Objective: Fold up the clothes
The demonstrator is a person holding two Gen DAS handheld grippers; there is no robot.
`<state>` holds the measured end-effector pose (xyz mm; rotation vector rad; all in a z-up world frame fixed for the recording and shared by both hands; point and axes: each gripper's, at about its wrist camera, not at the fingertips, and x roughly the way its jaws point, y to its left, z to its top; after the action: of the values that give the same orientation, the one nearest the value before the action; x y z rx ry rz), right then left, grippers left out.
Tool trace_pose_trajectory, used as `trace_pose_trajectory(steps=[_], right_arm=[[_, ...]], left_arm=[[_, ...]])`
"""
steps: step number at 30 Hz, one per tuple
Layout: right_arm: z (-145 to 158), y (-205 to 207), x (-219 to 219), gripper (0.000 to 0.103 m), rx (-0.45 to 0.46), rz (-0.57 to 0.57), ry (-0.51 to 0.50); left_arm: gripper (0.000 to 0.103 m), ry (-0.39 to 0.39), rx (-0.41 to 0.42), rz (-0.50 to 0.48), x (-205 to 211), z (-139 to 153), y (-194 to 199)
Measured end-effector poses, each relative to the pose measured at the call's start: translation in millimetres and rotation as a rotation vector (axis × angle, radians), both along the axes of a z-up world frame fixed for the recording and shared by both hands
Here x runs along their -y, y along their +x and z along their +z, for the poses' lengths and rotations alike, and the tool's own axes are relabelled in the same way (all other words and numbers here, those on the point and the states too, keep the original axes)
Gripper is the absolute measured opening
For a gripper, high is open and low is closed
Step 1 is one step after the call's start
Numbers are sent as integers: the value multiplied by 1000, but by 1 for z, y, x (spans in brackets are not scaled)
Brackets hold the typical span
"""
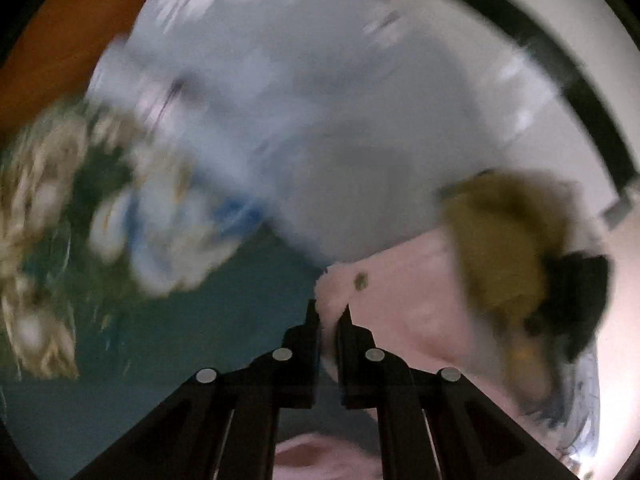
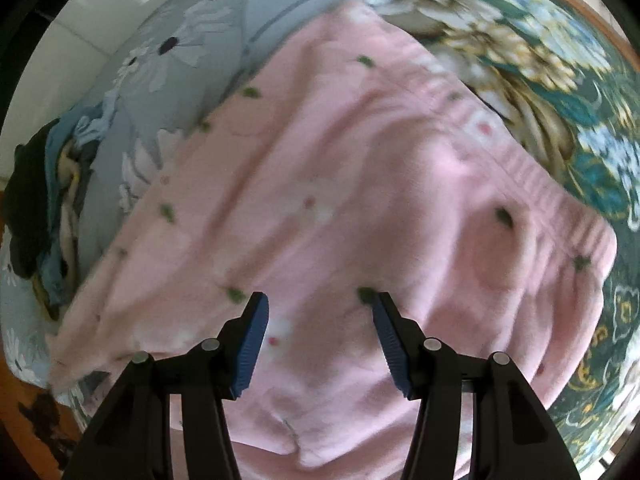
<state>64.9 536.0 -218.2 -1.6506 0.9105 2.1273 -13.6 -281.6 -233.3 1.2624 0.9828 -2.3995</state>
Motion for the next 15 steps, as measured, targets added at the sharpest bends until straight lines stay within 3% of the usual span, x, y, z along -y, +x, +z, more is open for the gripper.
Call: trace_pose_trajectory(steps=[3, 5, 7, 9, 12, 15], right_arm=[[1, 11, -4, 56, 2, -19, -9], [8, 17, -7, 56, -5, -25, 0], [15, 27, -12, 56, -20, -38, 7], [20, 38, -17, 56, -37, -54, 7], [23, 63, -27, 56, -49, -88, 8], [19, 90, -36, 56, -48, -144, -11]], left_arm=[[11, 126, 59, 44, 12, -29, 15], [19, 185, 81, 68, 17, -41, 27], [45, 177, 62, 89, 20, -33, 49], [52, 161, 55, 123, 23, -26, 78], [55, 151, 100, 160, 26, -30, 118], [55, 210, 138, 156, 26, -48, 151]])
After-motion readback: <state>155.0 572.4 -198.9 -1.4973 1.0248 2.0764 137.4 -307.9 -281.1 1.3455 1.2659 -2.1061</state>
